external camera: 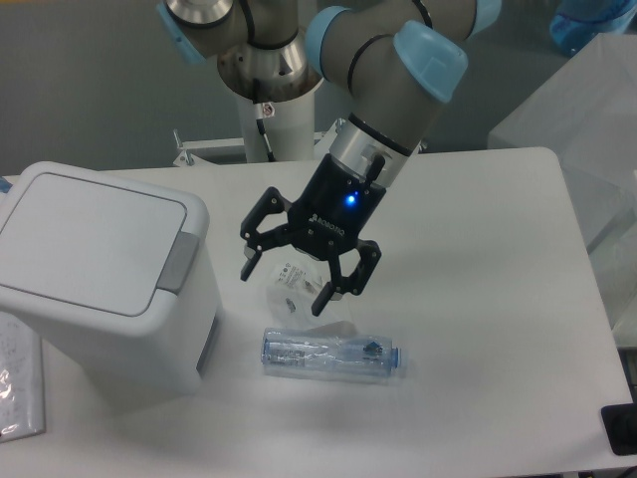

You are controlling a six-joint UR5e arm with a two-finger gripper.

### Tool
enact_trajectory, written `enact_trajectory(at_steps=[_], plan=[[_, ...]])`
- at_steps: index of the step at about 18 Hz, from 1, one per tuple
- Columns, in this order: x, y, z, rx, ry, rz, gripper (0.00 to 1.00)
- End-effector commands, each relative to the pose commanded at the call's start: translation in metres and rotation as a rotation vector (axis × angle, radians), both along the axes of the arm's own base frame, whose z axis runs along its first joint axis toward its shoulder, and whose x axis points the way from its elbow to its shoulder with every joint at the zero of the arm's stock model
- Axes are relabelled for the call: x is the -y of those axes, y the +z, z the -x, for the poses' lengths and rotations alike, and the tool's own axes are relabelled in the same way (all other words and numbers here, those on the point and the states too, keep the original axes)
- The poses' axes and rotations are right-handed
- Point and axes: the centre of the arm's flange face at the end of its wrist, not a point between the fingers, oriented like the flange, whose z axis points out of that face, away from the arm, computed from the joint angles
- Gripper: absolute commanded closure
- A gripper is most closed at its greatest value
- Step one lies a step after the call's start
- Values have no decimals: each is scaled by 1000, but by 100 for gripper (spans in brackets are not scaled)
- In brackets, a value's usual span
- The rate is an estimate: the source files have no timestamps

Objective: Open the trash can
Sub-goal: 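Move the gripper toward the trash can lid's front edge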

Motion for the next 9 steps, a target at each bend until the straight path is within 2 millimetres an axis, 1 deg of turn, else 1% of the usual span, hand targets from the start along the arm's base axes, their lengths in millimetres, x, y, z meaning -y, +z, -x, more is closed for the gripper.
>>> enact_trajectory(at_steps=[2, 4, 9], plan=[[-11, -1, -16, 3, -30, 3, 0], [-18, -5, -28, 2, -56, 4, 0], [-25, -10, -40, -2, -79, 12, 0]])
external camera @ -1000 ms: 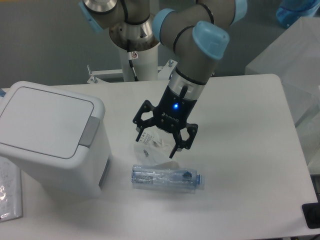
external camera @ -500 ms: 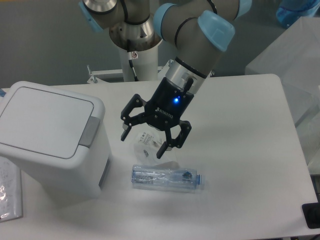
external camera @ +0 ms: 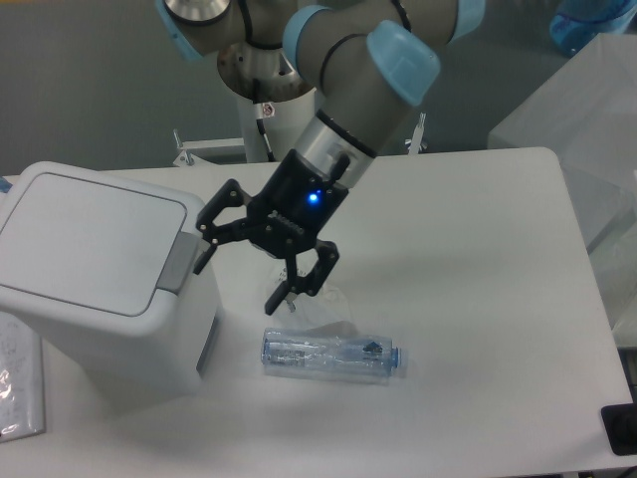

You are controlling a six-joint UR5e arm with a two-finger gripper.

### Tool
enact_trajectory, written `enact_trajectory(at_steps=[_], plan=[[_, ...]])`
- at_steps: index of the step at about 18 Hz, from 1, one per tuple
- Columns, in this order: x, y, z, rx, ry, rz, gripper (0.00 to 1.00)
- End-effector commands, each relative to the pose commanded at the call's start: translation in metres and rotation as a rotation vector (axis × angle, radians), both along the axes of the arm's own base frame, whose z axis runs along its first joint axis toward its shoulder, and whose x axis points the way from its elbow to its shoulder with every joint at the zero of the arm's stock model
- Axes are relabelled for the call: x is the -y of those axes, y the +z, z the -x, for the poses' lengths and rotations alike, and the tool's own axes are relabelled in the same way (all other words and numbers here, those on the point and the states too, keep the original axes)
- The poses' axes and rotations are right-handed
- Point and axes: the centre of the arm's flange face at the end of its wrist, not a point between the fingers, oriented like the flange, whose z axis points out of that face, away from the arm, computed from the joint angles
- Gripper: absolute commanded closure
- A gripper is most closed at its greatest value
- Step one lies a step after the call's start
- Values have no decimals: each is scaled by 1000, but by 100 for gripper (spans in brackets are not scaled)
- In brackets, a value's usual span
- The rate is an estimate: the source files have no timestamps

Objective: Open the trash can
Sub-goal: 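Hook the gripper finger under the lid edge and lift it upward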

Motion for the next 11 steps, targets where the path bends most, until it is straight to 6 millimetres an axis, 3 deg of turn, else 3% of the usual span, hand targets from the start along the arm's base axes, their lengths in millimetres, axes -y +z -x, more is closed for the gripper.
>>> enact_trajectory(at_steps=[8, 11], plan=[[7, -25, -4, -11, -33, 13, 0], [8, -27, -5, -15, -31, 20, 0]])
